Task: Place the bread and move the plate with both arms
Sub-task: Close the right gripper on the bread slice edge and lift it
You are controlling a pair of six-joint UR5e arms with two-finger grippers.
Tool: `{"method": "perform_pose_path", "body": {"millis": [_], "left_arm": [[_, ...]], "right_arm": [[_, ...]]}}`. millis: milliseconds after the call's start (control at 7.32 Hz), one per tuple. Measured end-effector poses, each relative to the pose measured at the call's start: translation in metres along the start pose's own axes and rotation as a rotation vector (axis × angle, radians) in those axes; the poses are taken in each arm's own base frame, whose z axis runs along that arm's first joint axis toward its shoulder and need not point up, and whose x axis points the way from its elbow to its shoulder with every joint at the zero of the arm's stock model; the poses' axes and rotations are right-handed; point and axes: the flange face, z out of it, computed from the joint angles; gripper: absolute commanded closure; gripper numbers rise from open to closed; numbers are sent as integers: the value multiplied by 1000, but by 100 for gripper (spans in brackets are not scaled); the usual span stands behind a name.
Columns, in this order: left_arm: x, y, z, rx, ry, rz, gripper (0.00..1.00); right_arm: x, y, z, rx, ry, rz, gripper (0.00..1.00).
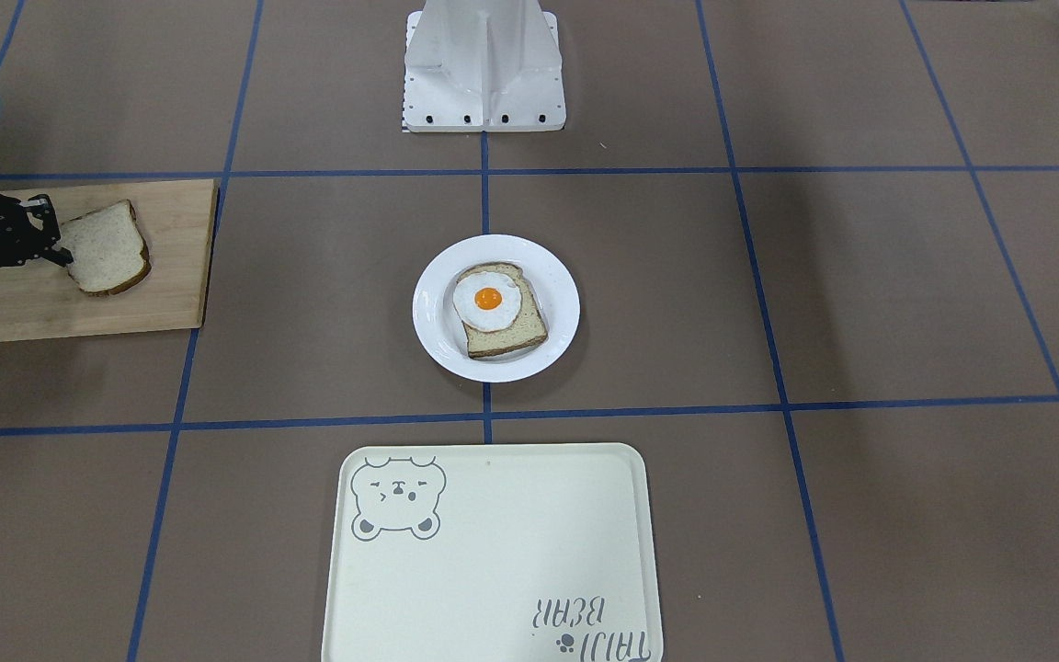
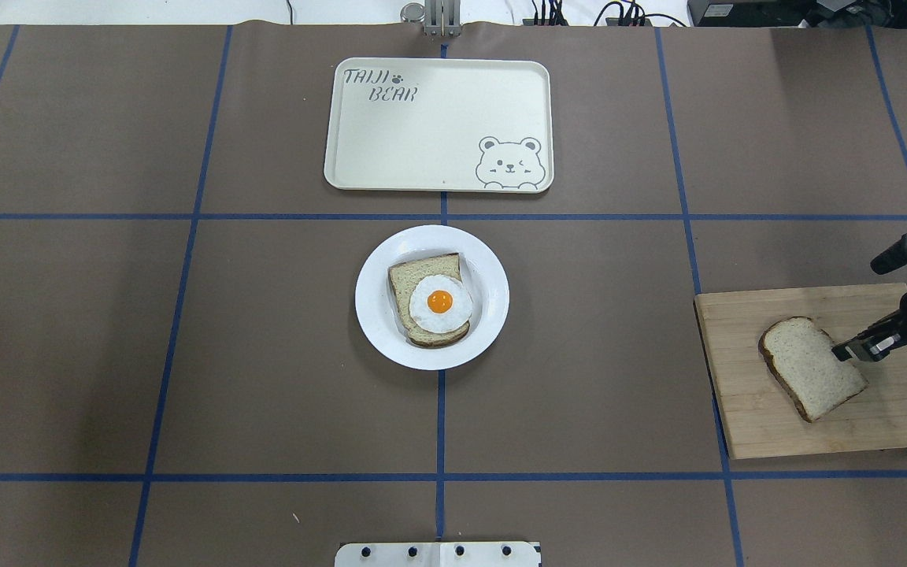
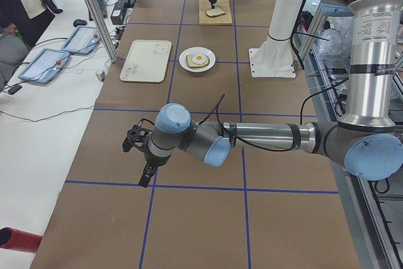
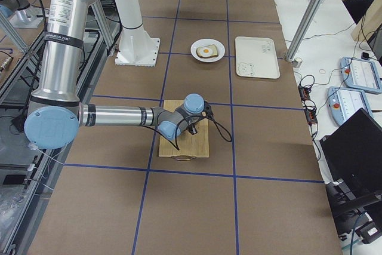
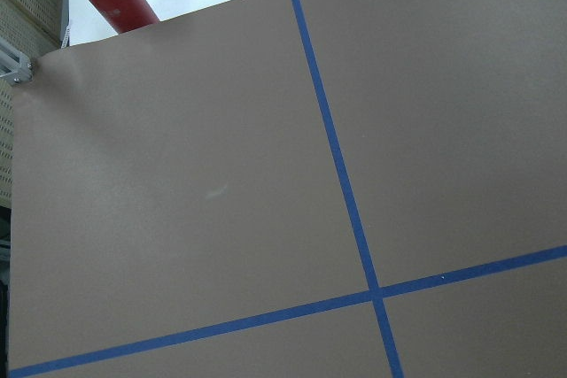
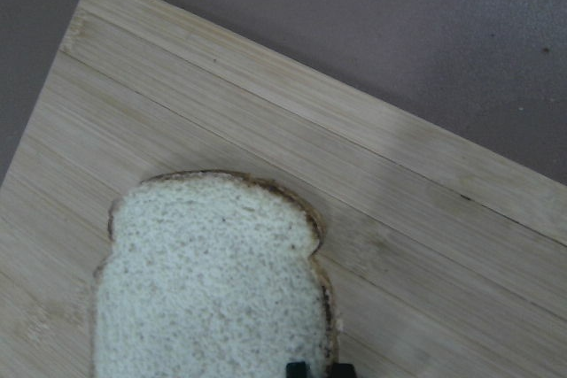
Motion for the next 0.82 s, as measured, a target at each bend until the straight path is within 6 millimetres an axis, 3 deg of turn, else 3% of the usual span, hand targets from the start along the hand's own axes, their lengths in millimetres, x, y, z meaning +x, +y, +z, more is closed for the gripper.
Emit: {"method": "perform_pose_path", "body": {"millis": [820], "left_arm": [[-1, -1, 1, -1, 0, -2, 0]], "right_arm": [[-4, 14, -12, 20, -74, -28, 100]]}}
